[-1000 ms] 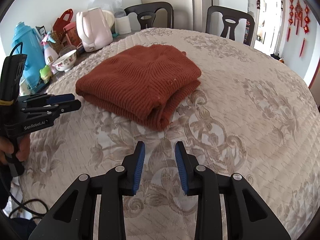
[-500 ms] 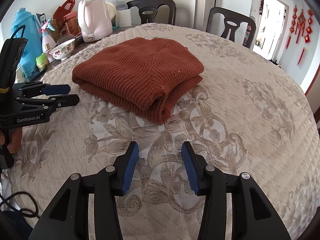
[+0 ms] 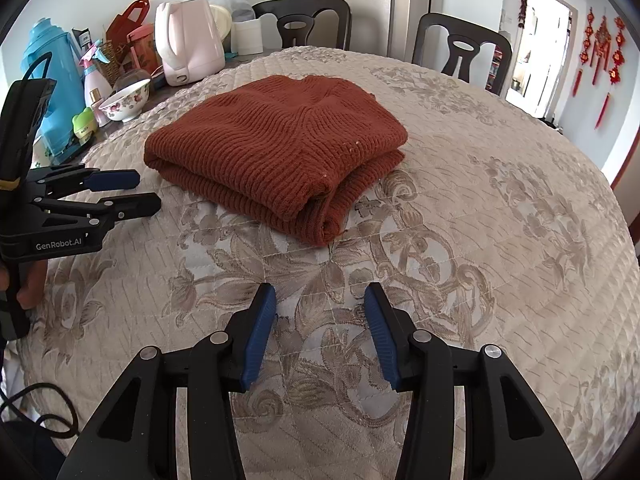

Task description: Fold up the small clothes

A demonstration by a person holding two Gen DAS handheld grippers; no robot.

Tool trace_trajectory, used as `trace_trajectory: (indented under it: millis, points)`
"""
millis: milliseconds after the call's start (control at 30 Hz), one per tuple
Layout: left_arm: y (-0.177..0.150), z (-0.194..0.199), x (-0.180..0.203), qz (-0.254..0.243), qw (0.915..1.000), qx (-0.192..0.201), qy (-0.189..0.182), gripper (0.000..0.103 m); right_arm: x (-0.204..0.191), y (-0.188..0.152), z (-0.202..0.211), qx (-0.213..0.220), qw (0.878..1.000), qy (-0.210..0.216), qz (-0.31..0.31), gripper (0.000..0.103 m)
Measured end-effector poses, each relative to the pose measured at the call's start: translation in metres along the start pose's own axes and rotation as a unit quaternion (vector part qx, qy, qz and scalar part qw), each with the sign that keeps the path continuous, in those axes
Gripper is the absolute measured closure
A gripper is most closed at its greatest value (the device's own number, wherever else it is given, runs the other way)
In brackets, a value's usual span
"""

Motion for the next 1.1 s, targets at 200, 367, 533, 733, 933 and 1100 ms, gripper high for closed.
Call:
trace_trajectory:
  millis: [200,367,533,733,933,1100]
  points:
    - [0.0001,-0.0006,-0.0004,0.0,1.0,0.0,0.002,0.044,-0.0001,0.0,-0.0002,0.0,1.0,0.0,0.0,0.056]
    - [0.0,-0.0007,-0.0006,0.0,1.0,0.0,0.002,0.044,-0.0002,0.0,-0.0003,0.0,1.0,0.0,0.0,0.056]
    - [0.0001,-0.0006,-0.0004,0.0,1.0,0.0,0.002,0.043,0.0,-0.0001,-0.0002,0.0,1.0,0.0,0.0,0.056]
    - [0.0001,-0.0007,-0.0009,-0.001,1.0,0.0,0.003,0.043,0.0005,-0.0001,-0.0001,0.0,1.0,0.0,0.0,0.055]
    - [0.0,-0.0007,-0.0014,0.0,1.0,0.0,0.002,0.042,0.0,-0.0001,-0.0002,0.0,1.0,0.0,0.0,0.055]
    - [-0.0004,-0.0006,-0.003,0.002,1.0,-0.001,0.003,0.042,-0.0002,0.0,-0.0003,0.0,1.0,0.0,0.0,0.055]
Point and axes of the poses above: each gripper's, at about its wrist camera, not at the fingertips, and z roughly against the way its jaws point, x to its right, y to its top, the point moved 5 cm from there along -z, roughly the way its jaws point, and after that the axes turned 9 degrees about y, right-handed, at the moved point
